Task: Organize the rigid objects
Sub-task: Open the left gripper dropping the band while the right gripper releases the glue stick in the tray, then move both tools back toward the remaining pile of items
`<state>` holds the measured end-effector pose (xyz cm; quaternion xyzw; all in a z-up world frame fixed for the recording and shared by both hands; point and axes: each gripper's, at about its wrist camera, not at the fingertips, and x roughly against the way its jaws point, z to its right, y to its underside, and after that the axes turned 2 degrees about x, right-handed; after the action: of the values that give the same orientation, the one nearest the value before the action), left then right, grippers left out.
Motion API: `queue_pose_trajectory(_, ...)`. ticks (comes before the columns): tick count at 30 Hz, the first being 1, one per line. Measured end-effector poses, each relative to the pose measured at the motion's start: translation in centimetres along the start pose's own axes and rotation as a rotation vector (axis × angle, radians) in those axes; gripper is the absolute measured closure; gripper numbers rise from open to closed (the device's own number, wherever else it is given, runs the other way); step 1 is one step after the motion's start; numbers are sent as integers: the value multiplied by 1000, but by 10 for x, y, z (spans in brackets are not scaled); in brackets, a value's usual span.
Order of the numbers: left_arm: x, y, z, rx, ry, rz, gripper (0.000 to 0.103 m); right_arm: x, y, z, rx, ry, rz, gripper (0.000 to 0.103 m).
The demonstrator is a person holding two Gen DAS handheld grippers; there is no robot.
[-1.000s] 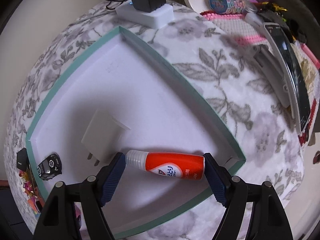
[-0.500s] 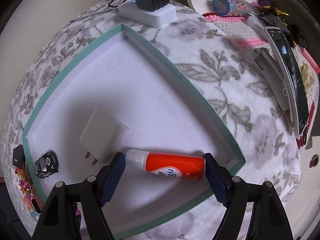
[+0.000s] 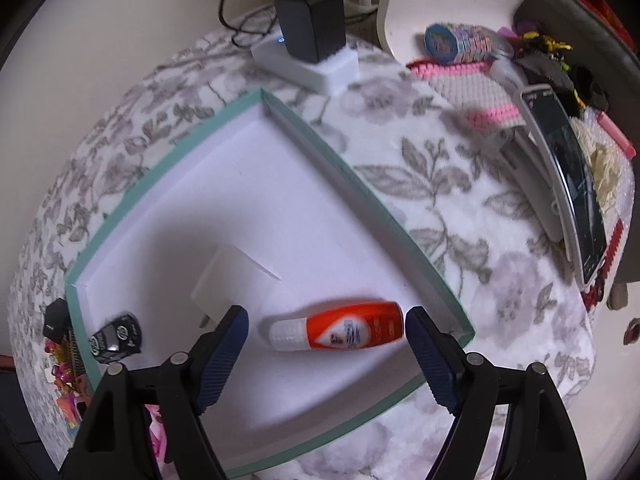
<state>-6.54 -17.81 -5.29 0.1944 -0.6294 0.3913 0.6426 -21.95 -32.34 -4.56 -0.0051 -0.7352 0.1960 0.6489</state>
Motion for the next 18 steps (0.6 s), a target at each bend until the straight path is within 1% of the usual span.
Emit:
queue_pose_trajectory(1,2,-2,-3,9,3,4,18,2,0,0,1,-2,8,18)
queue_pose_trajectory(2,4,-4,-7,22,5,11,15,3,0,-1,4,-2,15,13)
queue_pose_trajectory(3,7,-6,-13,35,6,16,15,4,0,0,6,-2,21,5)
queue_pose_trajectory(5,11,-10,-24,66,0,25,13,4,-1,1,13,-7,32,2)
queue_pose_trajectory(7,14,-13,-37,103,-11,36,10,5,0,-3,23,-11,35,1)
queue_pose_trajectory(9,17,-14,-50,138,-32,55,10,5,1,-8,40,-16,46,0)
queue_pose_trajectory(13,23,-13,-63,183,-64,82,10,6,3,-20,94,-31,73,0)
queue_pose_trajectory(18,24,-14,-80,236,-94,80,9,7,6,-31,139,-57,82,0)
